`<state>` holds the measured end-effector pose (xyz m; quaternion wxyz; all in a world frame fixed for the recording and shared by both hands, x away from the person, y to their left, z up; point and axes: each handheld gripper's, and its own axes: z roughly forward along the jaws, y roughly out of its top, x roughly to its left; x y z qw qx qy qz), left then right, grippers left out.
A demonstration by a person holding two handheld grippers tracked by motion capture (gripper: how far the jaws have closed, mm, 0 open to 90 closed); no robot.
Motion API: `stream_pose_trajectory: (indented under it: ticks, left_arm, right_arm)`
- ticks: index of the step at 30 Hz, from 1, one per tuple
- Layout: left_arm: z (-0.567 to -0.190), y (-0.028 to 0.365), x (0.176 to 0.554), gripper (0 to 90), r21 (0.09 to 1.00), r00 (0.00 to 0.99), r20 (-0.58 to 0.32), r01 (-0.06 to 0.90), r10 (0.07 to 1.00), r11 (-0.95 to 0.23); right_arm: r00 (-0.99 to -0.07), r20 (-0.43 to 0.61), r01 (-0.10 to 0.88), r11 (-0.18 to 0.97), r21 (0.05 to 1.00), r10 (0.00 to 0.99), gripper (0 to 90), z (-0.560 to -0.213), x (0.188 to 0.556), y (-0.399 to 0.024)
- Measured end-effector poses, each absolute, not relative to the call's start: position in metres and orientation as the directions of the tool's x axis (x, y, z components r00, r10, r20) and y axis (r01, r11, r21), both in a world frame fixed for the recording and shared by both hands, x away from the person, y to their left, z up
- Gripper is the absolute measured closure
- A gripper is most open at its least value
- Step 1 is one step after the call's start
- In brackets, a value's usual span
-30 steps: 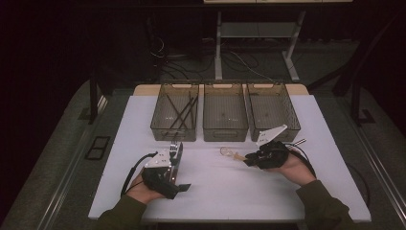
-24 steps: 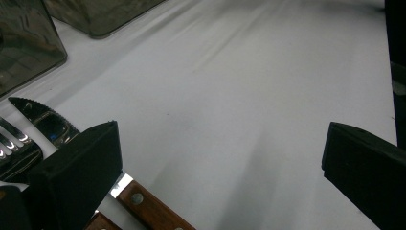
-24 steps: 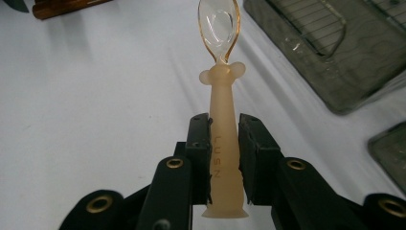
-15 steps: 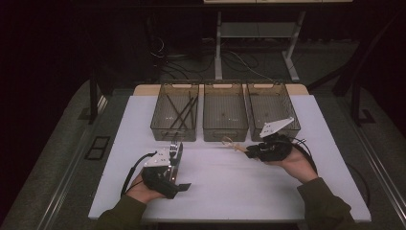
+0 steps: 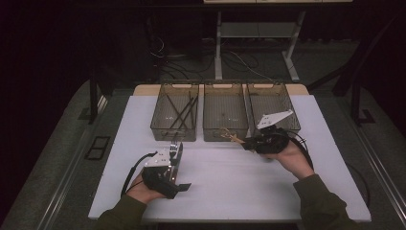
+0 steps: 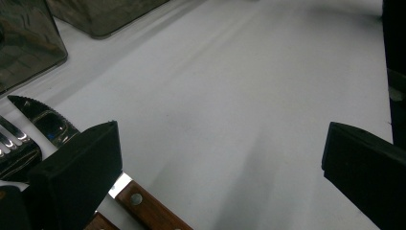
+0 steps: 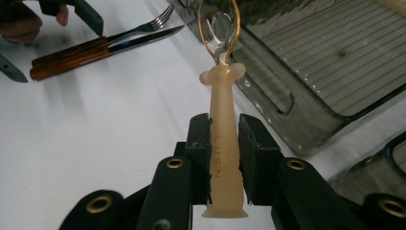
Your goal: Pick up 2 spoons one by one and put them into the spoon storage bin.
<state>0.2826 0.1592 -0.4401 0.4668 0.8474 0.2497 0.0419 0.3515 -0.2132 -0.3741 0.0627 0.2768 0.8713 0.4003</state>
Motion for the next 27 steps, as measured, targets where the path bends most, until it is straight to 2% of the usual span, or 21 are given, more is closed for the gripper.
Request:
stream_pose_trajectory:
  ticks: [11, 27]
  left_arm:
    - [-0.441, 0.158, 0.283, 0.0, 0.813, 0.871, -0.166, 0.386, 0.462, -0.435]
    - [-0.441, 0.157, 0.282, 0.0, 0.814, 0.871, -0.172, 0.389, 0.461, -0.431]
  right_arm:
    - [-0.823, 0.104, 0.423, 0.479, 0.769, 0.559, 75.3, -0.362, 0.367, -0.212]
    - [-0.771, 0.100, 0.467, 0.453, 0.759, 0.628, 75.2, -0.353, 0.406, -0.199]
